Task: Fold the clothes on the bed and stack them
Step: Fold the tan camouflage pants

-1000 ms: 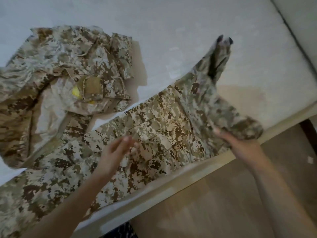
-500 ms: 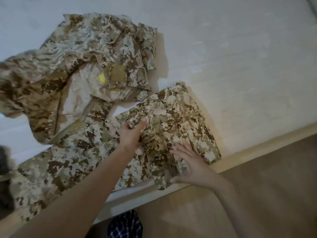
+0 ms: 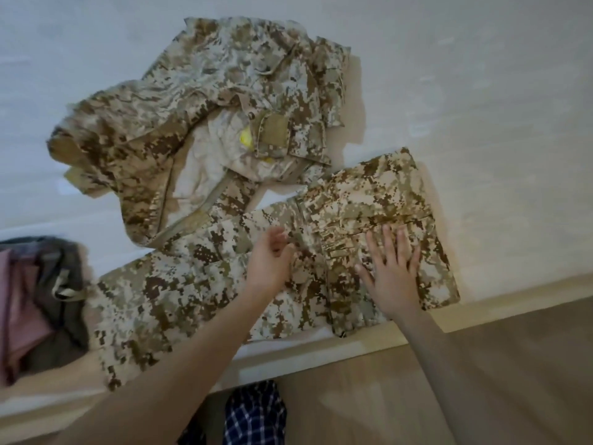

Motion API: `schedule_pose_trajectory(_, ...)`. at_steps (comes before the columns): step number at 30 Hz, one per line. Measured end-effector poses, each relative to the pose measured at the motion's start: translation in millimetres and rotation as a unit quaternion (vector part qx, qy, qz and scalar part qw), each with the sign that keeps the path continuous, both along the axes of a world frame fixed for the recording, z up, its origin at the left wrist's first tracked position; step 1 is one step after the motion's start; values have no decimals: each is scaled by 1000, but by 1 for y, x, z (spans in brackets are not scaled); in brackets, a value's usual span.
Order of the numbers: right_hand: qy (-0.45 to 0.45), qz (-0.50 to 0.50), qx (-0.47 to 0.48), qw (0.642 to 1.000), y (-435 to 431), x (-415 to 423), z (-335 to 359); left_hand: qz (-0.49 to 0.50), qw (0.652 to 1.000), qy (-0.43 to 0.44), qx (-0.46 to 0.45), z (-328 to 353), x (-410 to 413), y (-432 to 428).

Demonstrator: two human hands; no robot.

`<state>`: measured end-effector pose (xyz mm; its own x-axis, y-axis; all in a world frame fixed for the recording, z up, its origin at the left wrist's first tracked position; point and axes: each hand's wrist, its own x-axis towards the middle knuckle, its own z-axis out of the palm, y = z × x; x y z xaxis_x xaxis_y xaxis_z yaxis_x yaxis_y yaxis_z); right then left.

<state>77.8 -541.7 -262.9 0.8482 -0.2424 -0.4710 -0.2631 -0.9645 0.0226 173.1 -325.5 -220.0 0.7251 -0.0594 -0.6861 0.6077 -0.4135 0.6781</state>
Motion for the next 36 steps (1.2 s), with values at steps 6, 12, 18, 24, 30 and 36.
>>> schedule_pose_trajectory(6, 20, -67, -1, 998, 27, 12, 16, 98, 949, -101, 283, 23, -78, 138)
schedule_pose_trajectory(12, -108, 53, 132, 984, 177, -8, 43, 169, 948, 47, 265, 9, -117, 229)
schedule_pose_trajectory(18, 68, 92, 93, 989, 250, -28, -2, 229, 966, 71, 101, -1, -94, 239)
schedule_pose_trajectory(24, 100, 86, 109, 985, 249, -26, 2, 261, 875, 365, -182, 7, -62, 261)
schedule_pose_trajectory(30, 119, 35, 131, 984, 264, -20, 12, 315, 871, 331, -184, 6, -61, 269)
schedule_pose_trajectory(36, 97, 2, 138, 986, 274, -20, 18, 300, 932, 153, -135, 7, -81, 267)
